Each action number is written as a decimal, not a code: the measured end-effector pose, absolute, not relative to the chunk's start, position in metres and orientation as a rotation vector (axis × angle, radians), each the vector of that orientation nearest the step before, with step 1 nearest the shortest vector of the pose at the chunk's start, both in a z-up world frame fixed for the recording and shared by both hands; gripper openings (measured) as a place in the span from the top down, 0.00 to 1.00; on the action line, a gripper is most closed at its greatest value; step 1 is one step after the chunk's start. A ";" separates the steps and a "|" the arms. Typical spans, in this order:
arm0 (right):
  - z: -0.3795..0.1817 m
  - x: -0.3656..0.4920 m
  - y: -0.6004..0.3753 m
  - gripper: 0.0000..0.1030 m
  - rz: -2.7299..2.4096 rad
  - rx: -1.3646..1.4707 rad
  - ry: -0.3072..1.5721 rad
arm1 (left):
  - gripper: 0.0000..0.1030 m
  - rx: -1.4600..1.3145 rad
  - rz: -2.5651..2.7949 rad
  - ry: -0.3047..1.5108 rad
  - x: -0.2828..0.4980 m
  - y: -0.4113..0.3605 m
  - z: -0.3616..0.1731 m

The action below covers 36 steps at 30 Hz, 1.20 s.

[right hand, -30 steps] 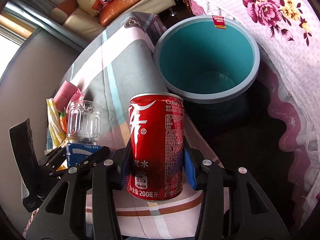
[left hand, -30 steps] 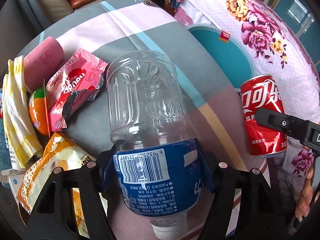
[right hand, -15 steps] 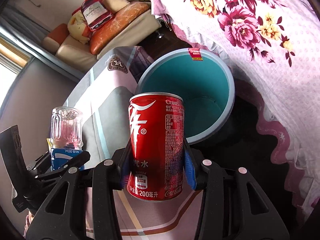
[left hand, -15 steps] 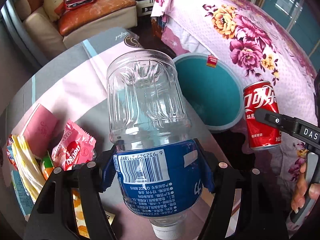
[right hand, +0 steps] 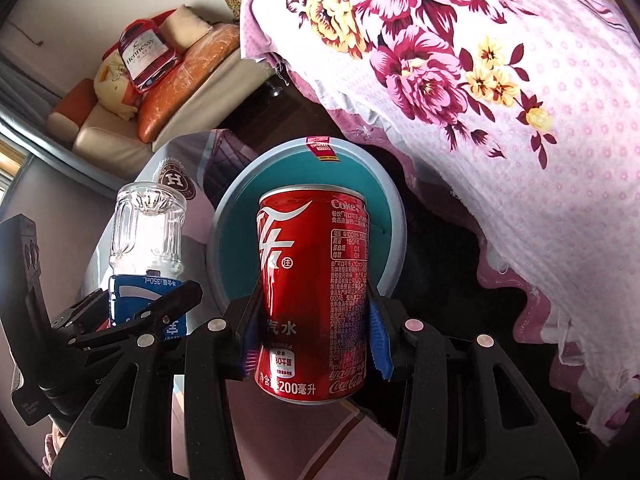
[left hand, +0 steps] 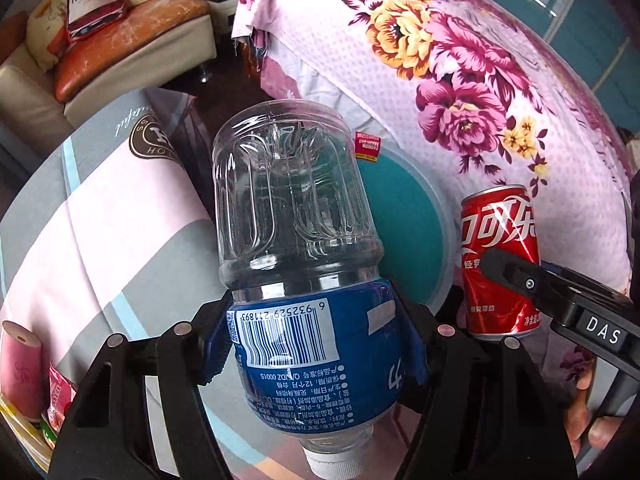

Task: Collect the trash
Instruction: 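Carry the bottle over the teal bin and open the left tool while the right tool carries the can, then open the right tool to drop the red can into the teal bin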

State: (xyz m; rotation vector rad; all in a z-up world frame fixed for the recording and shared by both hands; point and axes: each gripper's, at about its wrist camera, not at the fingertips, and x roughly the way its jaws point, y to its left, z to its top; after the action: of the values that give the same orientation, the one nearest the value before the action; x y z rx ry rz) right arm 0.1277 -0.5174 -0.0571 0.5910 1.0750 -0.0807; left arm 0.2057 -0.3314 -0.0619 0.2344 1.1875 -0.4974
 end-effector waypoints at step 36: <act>-0.074 0.167 -0.462 0.31 -0.082 0.471 1.177 | 0.11 0.030 -0.410 1.212 0.197 -0.230 -0.057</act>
State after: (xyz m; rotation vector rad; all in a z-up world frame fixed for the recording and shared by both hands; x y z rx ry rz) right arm 0.1671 -0.4617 -0.0736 0.4709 1.1767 -0.0825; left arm 0.1974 -0.2296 -0.0570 0.0302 1.2117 -0.4102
